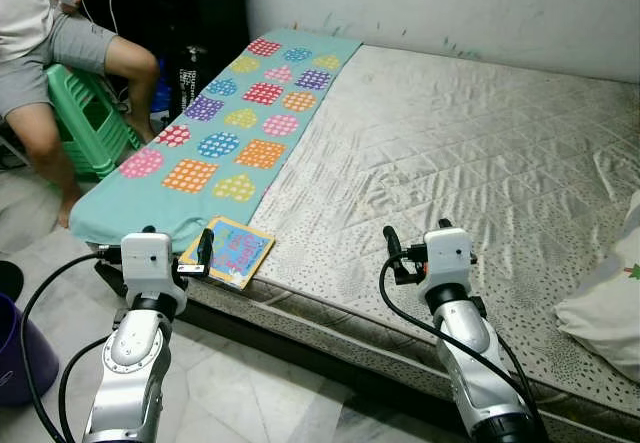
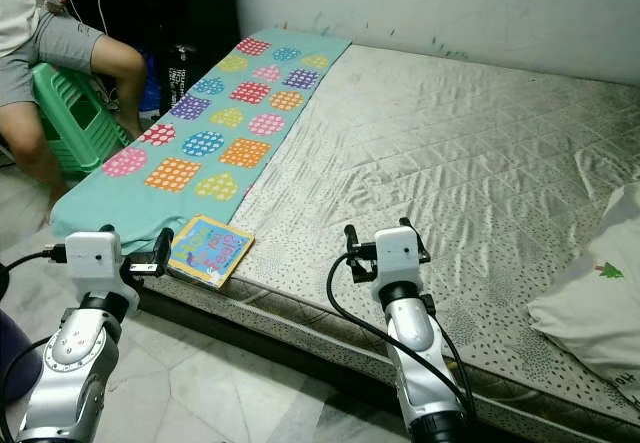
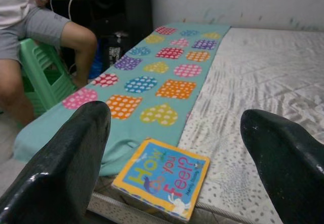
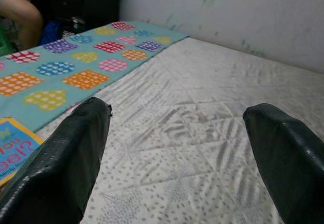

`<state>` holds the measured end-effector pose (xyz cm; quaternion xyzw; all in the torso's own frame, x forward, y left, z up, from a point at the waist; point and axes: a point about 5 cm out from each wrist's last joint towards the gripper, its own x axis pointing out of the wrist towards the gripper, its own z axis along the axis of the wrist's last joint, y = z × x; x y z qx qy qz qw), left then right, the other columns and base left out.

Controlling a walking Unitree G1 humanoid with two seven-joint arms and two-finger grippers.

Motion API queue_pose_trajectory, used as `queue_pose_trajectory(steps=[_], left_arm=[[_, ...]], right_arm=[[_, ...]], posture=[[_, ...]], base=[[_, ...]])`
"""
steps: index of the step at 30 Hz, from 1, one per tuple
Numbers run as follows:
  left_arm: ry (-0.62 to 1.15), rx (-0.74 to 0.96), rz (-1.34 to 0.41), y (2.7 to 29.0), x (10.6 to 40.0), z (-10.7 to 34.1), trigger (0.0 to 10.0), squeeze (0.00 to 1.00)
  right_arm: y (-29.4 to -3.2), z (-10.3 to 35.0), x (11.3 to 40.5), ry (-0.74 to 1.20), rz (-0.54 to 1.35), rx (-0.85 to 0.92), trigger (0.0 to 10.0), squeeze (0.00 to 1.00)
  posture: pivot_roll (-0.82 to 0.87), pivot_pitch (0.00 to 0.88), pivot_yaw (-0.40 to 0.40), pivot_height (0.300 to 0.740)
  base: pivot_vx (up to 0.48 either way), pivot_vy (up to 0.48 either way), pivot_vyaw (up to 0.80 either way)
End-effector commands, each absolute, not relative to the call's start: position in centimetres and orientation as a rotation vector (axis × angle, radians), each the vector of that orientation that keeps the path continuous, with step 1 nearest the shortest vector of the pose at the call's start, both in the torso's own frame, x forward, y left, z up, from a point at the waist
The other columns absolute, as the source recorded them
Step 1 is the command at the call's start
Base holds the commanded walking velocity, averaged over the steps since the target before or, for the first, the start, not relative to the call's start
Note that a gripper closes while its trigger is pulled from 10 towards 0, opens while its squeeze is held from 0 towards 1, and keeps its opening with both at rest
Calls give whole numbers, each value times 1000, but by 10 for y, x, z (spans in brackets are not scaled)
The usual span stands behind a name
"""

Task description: Clean up the room

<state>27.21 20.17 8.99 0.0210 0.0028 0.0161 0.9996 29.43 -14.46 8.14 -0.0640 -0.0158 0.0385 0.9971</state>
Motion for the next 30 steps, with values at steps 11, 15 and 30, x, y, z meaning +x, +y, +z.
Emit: queue_pose_trajectory(steps=[11, 15, 30], left_arm=[[89, 103, -28, 201, 258, 62, 10000, 0], [112, 130, -32, 207, 253, 59, 10000, 0], [7, 43, -55, 183, 287, 84, 10000, 0]], right_arm=[[-151, 58, 271, 25, 77, -166, 10000, 0], [-156, 55, 269, 54, 50, -134, 10000, 0], [-155, 79, 291, -17, 28, -125, 10000, 0]], posture=[[-15, 43, 66, 731], [9, 43, 66, 731], [-36, 7, 61, 731]], base=[[0, 0, 0], [0, 0, 0], [0, 0, -267]])
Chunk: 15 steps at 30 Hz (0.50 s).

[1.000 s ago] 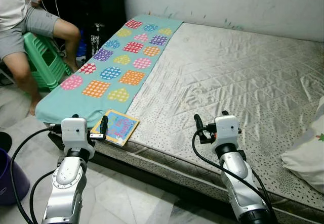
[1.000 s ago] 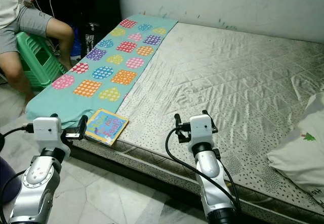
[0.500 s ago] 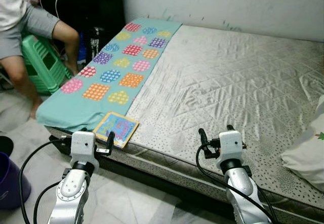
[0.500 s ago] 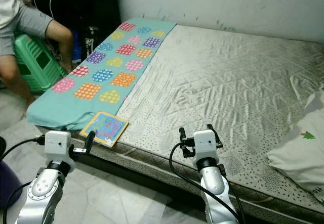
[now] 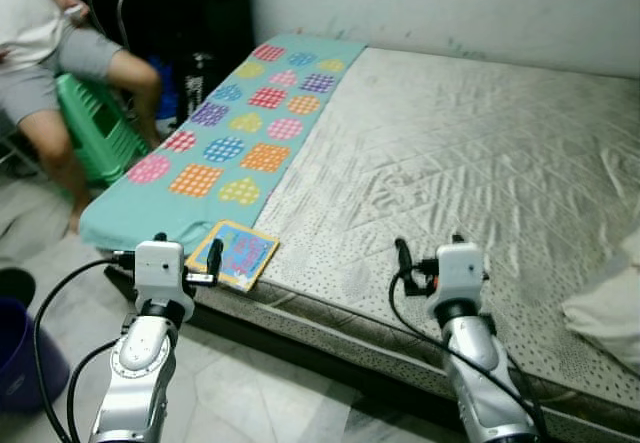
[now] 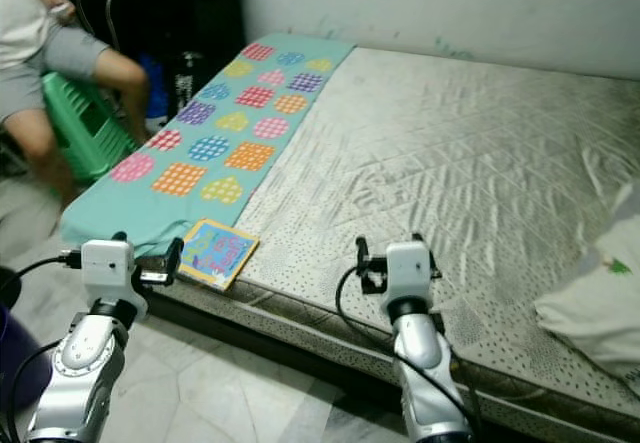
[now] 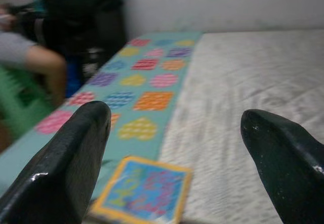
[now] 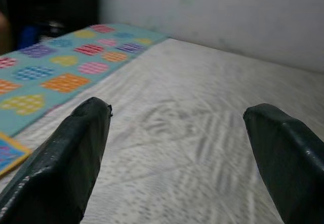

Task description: Clean up the room

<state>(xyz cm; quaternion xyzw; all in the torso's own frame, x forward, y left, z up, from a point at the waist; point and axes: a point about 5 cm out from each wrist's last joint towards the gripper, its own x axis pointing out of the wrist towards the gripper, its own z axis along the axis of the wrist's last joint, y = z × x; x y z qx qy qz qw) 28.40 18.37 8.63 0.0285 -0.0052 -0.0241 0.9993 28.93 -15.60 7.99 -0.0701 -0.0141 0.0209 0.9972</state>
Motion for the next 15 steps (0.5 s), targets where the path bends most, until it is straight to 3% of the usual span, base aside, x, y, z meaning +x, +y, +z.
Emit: queue_pose_trajectory(steps=[1, 13, 15], left_arm=[[-13, 26, -56, 182, 291, 89, 10000, 0], [-21, 17, -127, 165, 292, 86, 10000, 0], [-15, 25, -143, 162, 290, 84, 10000, 0]], right_arm=[[-155, 83, 294, -39, 22, -129, 10000, 0], [-154, 83, 284, -38, 26, -141, 10000, 0], [-155, 83, 281, -35, 24, -140, 10000, 0]], posture=[[-39, 5, 61, 731], [-70, 52, 63, 731], [-71, 75, 62, 731]], base=[[0, 0, -800], [0, 0, -800], [0, 0, -331]])
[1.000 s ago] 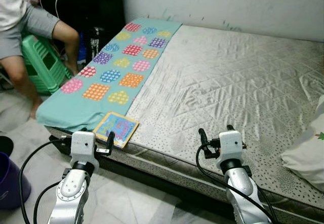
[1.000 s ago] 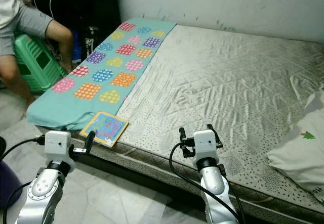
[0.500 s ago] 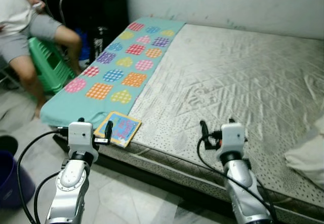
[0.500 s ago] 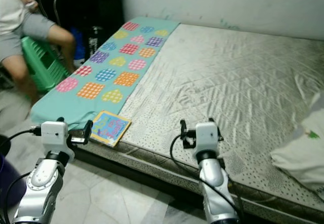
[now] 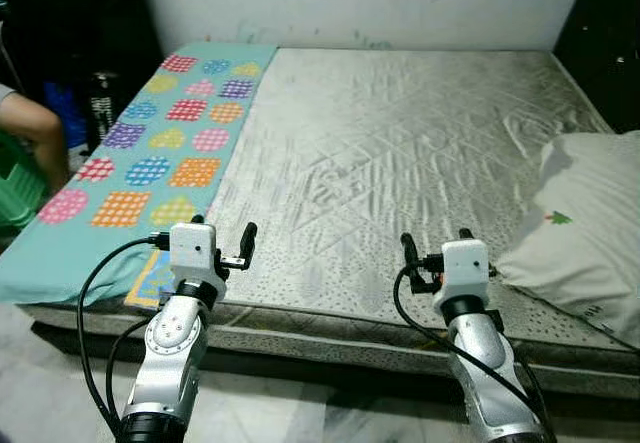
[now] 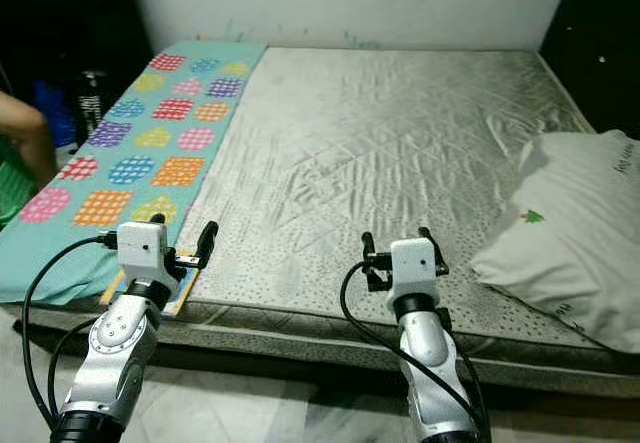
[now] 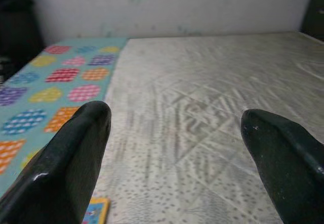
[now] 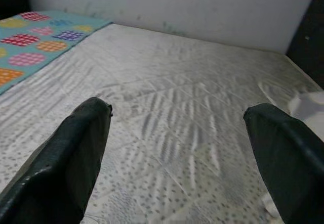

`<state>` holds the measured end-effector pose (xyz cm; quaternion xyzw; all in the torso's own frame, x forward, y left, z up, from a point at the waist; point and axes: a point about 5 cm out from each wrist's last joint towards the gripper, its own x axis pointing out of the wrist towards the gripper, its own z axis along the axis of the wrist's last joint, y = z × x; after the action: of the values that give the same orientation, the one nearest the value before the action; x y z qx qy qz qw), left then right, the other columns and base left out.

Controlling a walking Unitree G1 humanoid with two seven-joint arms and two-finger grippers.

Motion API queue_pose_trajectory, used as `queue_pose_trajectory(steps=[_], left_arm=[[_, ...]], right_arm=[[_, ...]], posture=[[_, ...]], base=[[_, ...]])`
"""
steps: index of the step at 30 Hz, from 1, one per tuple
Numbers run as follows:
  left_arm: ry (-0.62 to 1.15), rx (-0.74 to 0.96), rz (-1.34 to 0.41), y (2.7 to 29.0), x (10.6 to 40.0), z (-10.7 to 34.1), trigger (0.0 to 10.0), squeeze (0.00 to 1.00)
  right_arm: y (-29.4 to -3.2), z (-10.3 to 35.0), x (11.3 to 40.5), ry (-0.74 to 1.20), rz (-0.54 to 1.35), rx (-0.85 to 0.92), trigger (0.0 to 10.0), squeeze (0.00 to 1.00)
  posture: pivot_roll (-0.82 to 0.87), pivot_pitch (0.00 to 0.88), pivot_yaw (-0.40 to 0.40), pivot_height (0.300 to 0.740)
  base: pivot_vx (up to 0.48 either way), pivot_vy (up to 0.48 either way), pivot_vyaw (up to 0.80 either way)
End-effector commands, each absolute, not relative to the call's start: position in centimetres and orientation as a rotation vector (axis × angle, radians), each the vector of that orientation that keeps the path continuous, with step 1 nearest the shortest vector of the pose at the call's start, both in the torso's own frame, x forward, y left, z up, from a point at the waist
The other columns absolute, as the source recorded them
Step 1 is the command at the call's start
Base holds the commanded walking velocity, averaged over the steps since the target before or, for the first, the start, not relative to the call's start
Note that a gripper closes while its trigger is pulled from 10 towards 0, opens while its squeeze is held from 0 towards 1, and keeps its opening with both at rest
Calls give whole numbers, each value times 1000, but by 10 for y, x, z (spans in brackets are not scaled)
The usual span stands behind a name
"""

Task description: Clean up the room

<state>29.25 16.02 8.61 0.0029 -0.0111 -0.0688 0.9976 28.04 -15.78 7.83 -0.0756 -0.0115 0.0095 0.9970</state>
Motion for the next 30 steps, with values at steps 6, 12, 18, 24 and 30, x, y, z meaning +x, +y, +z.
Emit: queue_pose_trajectory(steps=[6, 12, 18, 24, 30], left_arm=[[19, 2, -146, 165, 283, 78, 10000, 0], [35, -17, -142, 166, 278, 75, 10000, 0], [36, -26, -144, 165, 277, 75, 10000, 0], [41, -33, -153, 164, 277, 76, 10000, 0], [35, -33, -161, 163, 277, 77, 10000, 0]], right_arm=[[-159, 77, 274, -1, 14, -132, 10000, 0], [-159, 77, 270, 14, 21, -136, 10000, 0], [-159, 77, 269, 22, 32, -141, 10000, 0], [-159, 77, 267, 31, 30, -140, 10000, 0], [-159, 78, 267, 34, 28, -139, 10000, 0]], posture=[[-67, 104, 61, 731], [-62, 120, 51, 731], [-64, 127, 46, 731], [-69, 132, 51, 731], [-68, 133, 52, 731]], base=[[0, 0, 0], [0, 313, 0], [0, 397, 0], [0, 400, 0], [0, 0, 0]])
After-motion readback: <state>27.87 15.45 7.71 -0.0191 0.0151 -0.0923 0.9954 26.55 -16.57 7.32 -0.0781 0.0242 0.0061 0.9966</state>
